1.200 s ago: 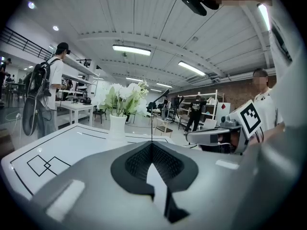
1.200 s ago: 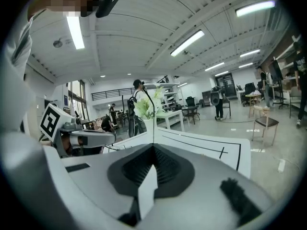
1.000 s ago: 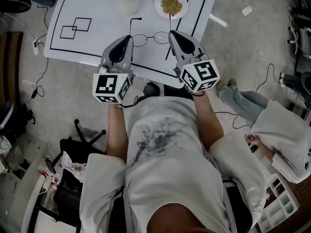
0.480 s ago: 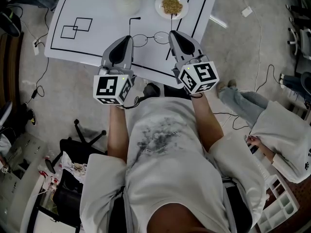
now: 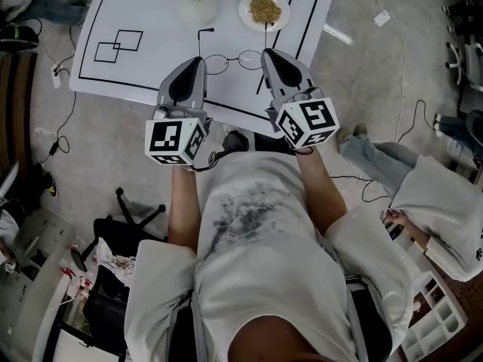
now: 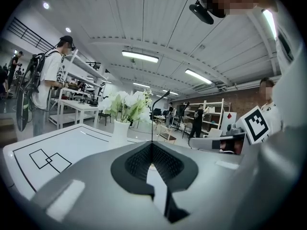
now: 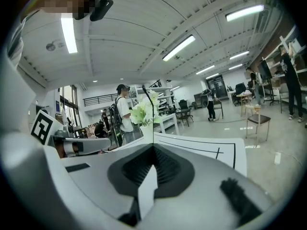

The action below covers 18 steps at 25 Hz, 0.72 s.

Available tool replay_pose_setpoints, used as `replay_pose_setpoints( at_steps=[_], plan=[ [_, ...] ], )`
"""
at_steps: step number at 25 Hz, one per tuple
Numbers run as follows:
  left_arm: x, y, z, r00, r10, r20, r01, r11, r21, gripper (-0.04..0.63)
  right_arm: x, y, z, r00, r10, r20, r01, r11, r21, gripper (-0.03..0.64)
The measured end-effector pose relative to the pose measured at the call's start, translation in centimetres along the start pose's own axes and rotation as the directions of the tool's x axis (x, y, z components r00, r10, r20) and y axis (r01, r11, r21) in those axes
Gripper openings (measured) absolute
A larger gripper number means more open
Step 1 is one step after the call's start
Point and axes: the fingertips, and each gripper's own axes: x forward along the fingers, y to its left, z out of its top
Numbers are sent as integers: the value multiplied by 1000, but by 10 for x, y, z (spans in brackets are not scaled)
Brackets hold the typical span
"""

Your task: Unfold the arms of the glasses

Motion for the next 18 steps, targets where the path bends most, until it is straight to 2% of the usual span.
replay_pose_setpoints(
  at_steps=[18],
  plan=[
    [1,-4,-1,1000,-3,-1,3,1000,0,5,-4,-1,1,1000,-7,-3,7,1000,-23,15]
  ],
)
